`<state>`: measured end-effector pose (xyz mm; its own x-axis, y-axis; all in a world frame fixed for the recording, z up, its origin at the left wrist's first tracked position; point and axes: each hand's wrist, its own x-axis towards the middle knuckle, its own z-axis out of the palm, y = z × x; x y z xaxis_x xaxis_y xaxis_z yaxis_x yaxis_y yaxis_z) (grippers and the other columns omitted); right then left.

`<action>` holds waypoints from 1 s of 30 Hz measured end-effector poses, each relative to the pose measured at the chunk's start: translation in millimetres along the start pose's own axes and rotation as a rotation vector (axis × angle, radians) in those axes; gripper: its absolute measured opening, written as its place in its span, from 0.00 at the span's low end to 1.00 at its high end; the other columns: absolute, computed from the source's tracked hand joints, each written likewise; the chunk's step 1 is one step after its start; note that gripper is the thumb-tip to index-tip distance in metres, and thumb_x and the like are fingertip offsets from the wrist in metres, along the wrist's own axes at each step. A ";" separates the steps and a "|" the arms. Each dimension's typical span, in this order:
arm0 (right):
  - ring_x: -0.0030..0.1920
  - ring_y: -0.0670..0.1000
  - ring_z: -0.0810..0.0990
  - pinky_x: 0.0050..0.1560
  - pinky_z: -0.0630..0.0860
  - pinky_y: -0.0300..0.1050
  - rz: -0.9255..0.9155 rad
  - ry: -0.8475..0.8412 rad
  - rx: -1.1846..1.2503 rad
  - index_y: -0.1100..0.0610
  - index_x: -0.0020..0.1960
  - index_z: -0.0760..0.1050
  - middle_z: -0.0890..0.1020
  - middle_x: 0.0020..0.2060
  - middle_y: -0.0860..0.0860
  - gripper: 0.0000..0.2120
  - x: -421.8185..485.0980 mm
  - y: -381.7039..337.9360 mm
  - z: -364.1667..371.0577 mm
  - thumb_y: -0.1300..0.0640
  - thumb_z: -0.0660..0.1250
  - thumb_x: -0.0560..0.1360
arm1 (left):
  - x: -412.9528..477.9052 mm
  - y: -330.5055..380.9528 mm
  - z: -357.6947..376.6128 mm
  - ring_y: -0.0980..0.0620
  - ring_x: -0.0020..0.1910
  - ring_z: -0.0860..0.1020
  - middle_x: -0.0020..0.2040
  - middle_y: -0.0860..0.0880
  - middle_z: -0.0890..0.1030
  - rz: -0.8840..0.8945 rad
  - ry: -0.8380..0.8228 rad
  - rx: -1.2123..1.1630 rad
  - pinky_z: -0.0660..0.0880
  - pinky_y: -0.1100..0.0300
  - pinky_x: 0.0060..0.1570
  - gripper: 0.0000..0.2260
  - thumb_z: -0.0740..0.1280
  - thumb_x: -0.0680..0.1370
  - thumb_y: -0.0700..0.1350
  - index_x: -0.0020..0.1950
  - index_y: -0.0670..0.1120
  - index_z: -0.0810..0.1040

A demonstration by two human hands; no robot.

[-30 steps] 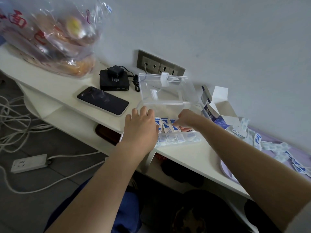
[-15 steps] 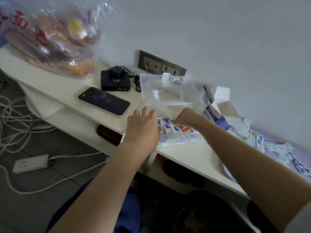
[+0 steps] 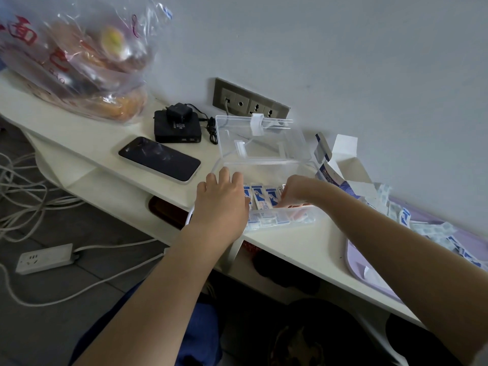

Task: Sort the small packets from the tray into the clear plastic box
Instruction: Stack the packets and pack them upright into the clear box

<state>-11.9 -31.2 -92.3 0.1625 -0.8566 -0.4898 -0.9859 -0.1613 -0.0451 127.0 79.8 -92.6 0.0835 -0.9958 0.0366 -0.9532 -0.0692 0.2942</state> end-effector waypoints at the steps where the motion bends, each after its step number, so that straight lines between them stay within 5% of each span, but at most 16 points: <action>1: 0.41 0.51 0.73 0.39 0.68 0.39 -0.002 0.003 -0.016 0.63 0.57 0.74 0.75 0.43 0.53 0.18 -0.7 0.5 -0.1 0.52 0.70 0.73 | 0.1 0.2 -0.1 0.45 0.68 0.62 0.71 0.46 0.61 -0.002 -0.002 0.000 0.60 0.53 0.65 0.19 0.56 0.82 0.50 0.71 0.46 0.60; 4: 0.40 0.51 0.73 0.35 0.67 0.37 -0.008 0.010 -0.001 0.63 0.57 0.74 0.76 0.44 0.54 0.19 1.1 3.8 -0.8 0.52 0.71 0.72 | 0.2 1.0 0.0 0.45 0.68 0.62 0.71 0.46 0.60 -0.004 -0.006 0.000 0.60 0.53 0.66 0.19 0.56 0.82 0.50 0.71 0.46 0.60; 10: 0.52 0.55 0.80 0.59 0.75 0.45 0.010 0.043 0.143 0.64 0.59 0.73 0.80 0.55 0.57 0.22 8.3 8.1 -0.4 0.55 0.73 0.70 | 0.1 2.1 0.0 0.45 0.68 0.62 0.71 0.45 0.60 -0.007 -0.005 0.004 0.59 0.53 0.66 0.19 0.56 0.82 0.50 0.71 0.46 0.60; 17: 0.44 0.51 0.76 0.46 0.71 0.40 0.022 0.064 0.128 0.64 0.56 0.75 0.80 0.51 0.56 0.20 10.8 7.6 3.4 0.54 0.73 0.70 | 0.6 3.7 -0.1 0.45 0.68 0.62 0.71 0.44 0.59 -0.009 -0.013 0.014 0.59 0.53 0.66 0.19 0.55 0.82 0.50 0.71 0.46 0.59; 23: 0.51 0.55 0.82 0.57 0.77 0.46 0.010 0.075 0.220 0.65 0.54 0.76 0.82 0.49 0.58 0.13 16.0 8.9 3.8 0.57 0.68 0.74 | 1.8 6.3 1.3 0.44 0.68 0.61 0.72 0.43 0.58 -0.016 -0.018 0.025 0.59 0.53 0.66 0.19 0.55 0.82 0.50 0.71 0.45 0.59; 27: 0.42 0.55 0.81 0.51 0.78 0.47 0.008 0.206 0.197 0.65 0.44 0.76 0.81 0.40 0.59 0.06 21.7 19.1 -1.5 0.63 0.63 0.75 | 2.0 6.5 1.6 0.44 0.69 0.61 0.72 0.43 0.57 -0.021 -0.024 0.021 0.58 0.53 0.66 0.19 0.54 0.82 0.50 0.71 0.45 0.59; 30: 0.55 0.57 0.76 0.55 0.70 0.43 0.026 0.250 0.092 0.65 0.55 0.74 0.77 0.54 0.59 0.11 18.7 24.1 -4.0 0.60 0.58 0.77 | 2.3 7.0 1.9 0.44 0.69 0.60 0.72 0.43 0.57 -0.026 -0.028 0.015 0.58 0.53 0.66 0.19 0.55 0.82 0.50 0.71 0.46 0.59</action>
<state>-32.4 -53.1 -99.1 0.1310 -0.9561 -0.2623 -0.9875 -0.1025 -0.1198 120.0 76.9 -92.2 0.1006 -0.9949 0.0027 -0.9552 -0.0958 0.2801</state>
